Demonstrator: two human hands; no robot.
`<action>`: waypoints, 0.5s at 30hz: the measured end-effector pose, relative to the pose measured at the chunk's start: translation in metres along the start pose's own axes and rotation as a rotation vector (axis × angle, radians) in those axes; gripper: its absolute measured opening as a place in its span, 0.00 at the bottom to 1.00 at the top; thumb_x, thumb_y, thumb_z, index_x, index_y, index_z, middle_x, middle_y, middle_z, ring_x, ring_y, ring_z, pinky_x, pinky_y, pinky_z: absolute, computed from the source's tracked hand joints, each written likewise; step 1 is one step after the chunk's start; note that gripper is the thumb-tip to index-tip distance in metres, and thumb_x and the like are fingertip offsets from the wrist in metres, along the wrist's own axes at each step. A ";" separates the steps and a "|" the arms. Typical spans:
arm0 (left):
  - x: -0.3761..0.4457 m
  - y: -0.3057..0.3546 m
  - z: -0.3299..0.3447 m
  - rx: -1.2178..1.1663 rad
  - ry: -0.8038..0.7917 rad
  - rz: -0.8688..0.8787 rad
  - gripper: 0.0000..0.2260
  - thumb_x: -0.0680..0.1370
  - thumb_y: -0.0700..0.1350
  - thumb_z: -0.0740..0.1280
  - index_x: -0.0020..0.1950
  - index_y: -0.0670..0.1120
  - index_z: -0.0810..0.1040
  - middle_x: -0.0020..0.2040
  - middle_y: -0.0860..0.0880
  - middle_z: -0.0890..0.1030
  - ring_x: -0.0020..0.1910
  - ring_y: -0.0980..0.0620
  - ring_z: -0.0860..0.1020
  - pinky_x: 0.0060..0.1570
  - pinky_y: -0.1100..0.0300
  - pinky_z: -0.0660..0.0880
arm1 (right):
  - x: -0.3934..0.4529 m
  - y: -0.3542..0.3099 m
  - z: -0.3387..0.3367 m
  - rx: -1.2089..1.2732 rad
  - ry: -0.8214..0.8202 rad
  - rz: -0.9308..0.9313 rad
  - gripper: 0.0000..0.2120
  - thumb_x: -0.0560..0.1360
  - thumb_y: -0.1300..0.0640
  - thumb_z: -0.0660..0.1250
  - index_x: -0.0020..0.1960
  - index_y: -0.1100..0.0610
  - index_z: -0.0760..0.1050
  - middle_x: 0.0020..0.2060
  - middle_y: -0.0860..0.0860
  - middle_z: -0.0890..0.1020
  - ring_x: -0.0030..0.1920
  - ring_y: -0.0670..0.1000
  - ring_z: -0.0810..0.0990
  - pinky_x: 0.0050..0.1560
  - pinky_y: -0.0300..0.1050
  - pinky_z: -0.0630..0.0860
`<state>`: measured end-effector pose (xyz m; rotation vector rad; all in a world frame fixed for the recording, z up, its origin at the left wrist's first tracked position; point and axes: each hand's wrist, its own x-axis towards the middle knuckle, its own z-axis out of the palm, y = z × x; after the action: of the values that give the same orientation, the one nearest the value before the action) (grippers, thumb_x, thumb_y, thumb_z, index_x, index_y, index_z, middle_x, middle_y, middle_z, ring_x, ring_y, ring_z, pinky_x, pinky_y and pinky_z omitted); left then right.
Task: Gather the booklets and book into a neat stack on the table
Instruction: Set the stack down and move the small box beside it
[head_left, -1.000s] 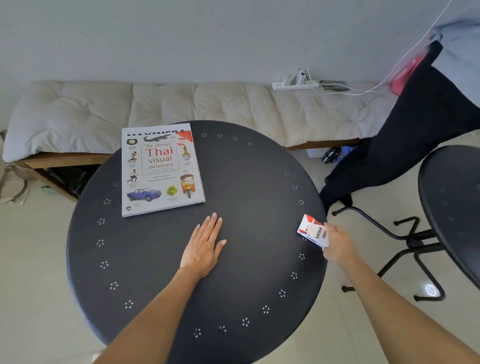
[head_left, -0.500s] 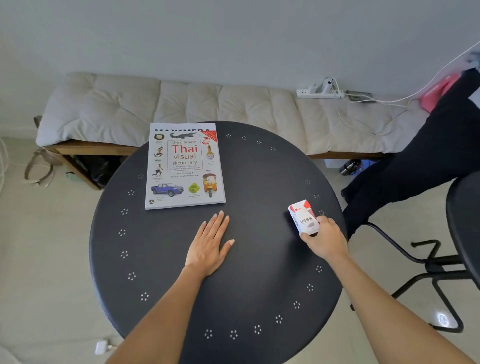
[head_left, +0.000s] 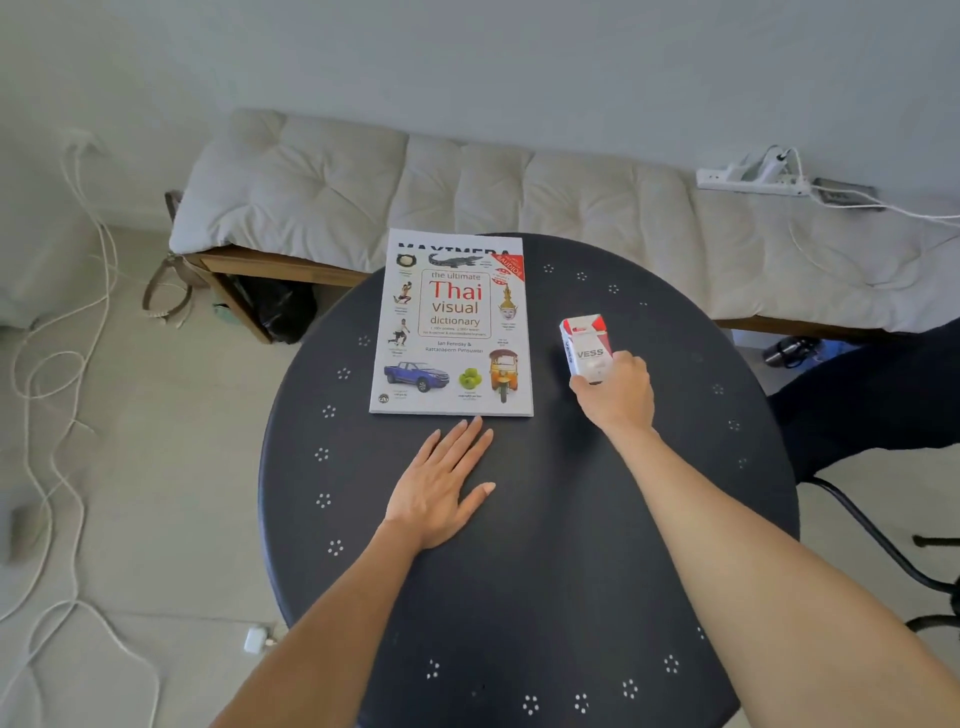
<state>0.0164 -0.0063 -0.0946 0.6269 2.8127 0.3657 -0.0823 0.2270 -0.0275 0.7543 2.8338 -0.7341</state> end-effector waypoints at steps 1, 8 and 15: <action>-0.001 0.001 0.000 0.002 0.006 0.000 0.29 0.80 0.61 0.46 0.79 0.52 0.49 0.79 0.54 0.48 0.78 0.55 0.48 0.77 0.55 0.44 | 0.005 -0.006 0.003 0.011 0.003 0.014 0.25 0.69 0.50 0.71 0.60 0.62 0.71 0.55 0.58 0.75 0.55 0.59 0.77 0.44 0.49 0.75; 0.000 0.002 0.001 0.005 0.034 0.002 0.28 0.80 0.59 0.52 0.77 0.50 0.58 0.78 0.51 0.58 0.77 0.52 0.59 0.73 0.52 0.49 | 0.038 -0.033 0.027 0.026 -0.009 0.105 0.31 0.68 0.46 0.73 0.63 0.61 0.69 0.58 0.58 0.74 0.59 0.58 0.76 0.50 0.53 0.77; 0.001 0.003 0.002 -0.034 0.019 -0.015 0.28 0.79 0.59 0.53 0.77 0.50 0.59 0.78 0.51 0.59 0.76 0.53 0.60 0.72 0.52 0.50 | 0.068 -0.058 0.035 0.035 0.035 0.037 0.31 0.69 0.46 0.73 0.64 0.63 0.69 0.59 0.60 0.75 0.60 0.59 0.76 0.53 0.54 0.77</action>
<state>0.0173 -0.0034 -0.0954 0.5975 2.8216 0.4179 -0.1701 0.1956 -0.0494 0.8311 2.8370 -0.7740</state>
